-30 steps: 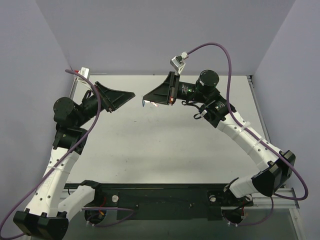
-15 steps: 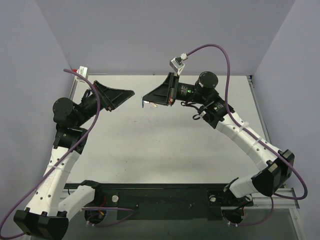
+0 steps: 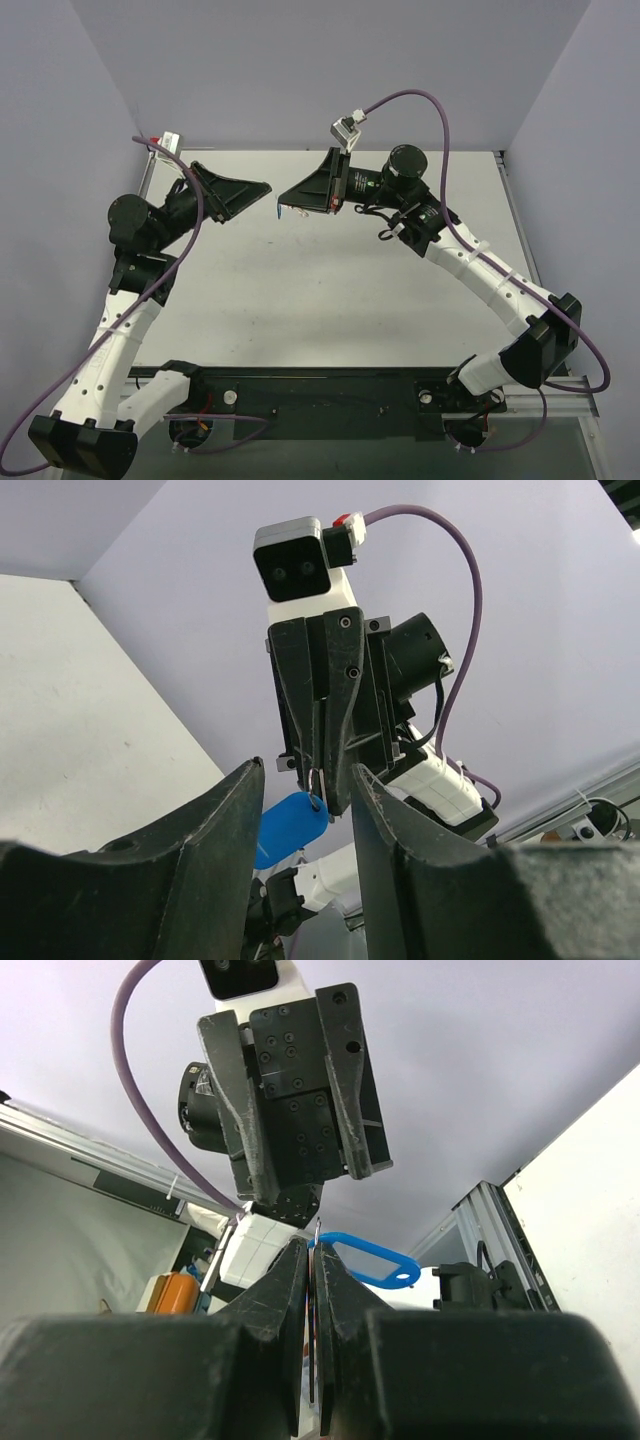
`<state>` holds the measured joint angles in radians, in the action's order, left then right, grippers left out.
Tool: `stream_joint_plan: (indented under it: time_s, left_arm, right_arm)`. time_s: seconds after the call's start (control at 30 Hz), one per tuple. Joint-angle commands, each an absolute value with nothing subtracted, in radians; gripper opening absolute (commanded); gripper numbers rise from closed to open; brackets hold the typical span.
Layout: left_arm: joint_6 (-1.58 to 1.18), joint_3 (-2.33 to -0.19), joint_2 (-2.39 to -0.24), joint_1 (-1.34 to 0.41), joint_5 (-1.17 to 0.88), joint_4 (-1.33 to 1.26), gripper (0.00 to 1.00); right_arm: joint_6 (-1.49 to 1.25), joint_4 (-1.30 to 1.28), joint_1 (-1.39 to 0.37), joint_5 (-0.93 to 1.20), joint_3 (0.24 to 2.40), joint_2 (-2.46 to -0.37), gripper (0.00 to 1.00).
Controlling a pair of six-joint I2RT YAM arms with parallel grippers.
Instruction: Remove the keys from the keyring
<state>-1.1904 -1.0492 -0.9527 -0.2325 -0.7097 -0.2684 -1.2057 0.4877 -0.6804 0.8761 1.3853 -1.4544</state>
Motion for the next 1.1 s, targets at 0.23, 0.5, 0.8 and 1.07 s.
stream_joint_plan:
  time_s: [0.23, 0.5, 0.8, 1.07]
  left_arm:
    - [-1.206, -1.029, -0.956, -0.232, -0.745, -0.333, 0.47]
    - [-1.212, -1.020, -0.965, -0.239, -0.755, -0.336, 0.41]
    - [-1.226, -1.006, -0.966, -0.245, -0.761, -0.347, 0.18]
    - [-1.220, -1.019, -0.971, -0.255, -0.775, -0.354, 0.00]
  right_arm:
    - [-1.206, 0.574, -0.699, 0.884, 1.447, -1.476, 0.00]
    - [-1.206, 0.574, -0.701, 0.880, 1.459, -1.486, 0.00]
    - [-1.204, 0.571, -0.703, 0.887, 1.470, -1.496, 0.00]
    - [-1.192, 0.545, -0.701, 0.899, 1.474, -1.503, 0.00]
